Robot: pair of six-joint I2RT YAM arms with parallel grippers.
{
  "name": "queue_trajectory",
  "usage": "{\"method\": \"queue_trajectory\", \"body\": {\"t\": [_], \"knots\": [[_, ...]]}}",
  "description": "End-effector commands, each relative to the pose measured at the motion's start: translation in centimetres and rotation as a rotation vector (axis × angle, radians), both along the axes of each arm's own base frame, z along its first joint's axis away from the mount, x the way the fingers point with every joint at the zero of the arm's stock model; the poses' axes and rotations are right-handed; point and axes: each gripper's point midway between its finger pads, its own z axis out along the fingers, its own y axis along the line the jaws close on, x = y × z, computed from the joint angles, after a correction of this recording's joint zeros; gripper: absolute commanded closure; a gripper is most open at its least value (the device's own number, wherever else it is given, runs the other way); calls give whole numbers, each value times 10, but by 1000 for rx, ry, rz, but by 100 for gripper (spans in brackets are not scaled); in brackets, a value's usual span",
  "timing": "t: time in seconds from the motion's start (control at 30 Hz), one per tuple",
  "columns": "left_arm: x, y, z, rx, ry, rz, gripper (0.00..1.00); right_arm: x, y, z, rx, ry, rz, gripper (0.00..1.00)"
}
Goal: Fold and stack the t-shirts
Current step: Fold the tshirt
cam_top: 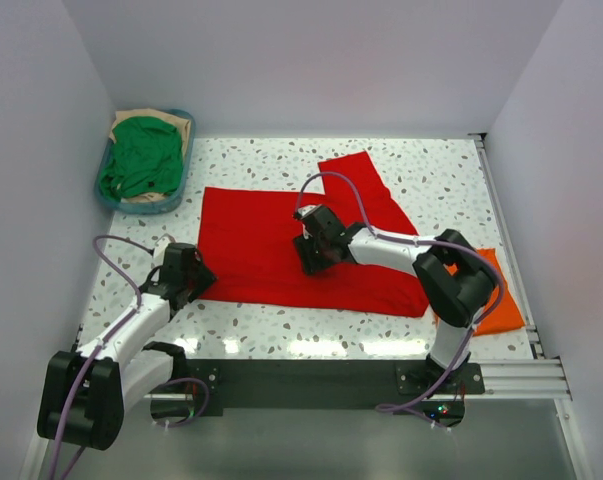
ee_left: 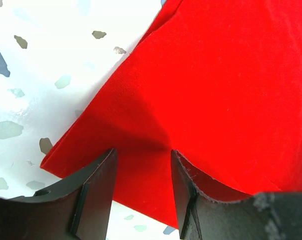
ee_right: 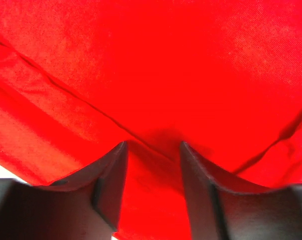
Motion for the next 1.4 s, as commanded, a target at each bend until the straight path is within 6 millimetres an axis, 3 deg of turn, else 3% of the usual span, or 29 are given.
{"method": "queue_trajectory", "body": {"t": [0.0, 0.27, 0.47, 0.63, 1.17, 1.37], "knots": [[-7, 6, -9, 24, 24, 26, 48, 9, 10, 7, 8, -40, 32, 52], [-9, 6, -9, 25, 28, 26, 48, 4, 6, 4, -8, -30, 31, 80], [-8, 7, -9, 28, 28, 30, 48, 5, 4, 11, -5, -48, 29, 94], [-10, 7, -10, 27, 35, 30, 48, 8, 2, 18, -7, -68, 11, 99], [-12, 7, -13, 29, 49, 29, 48, 23, -7, 34, -8, -151, -81, 100], [-13, 5, -14, 18, 52, 21, 47, 13, 16, 33, 63, -111, 36, 68]]}}
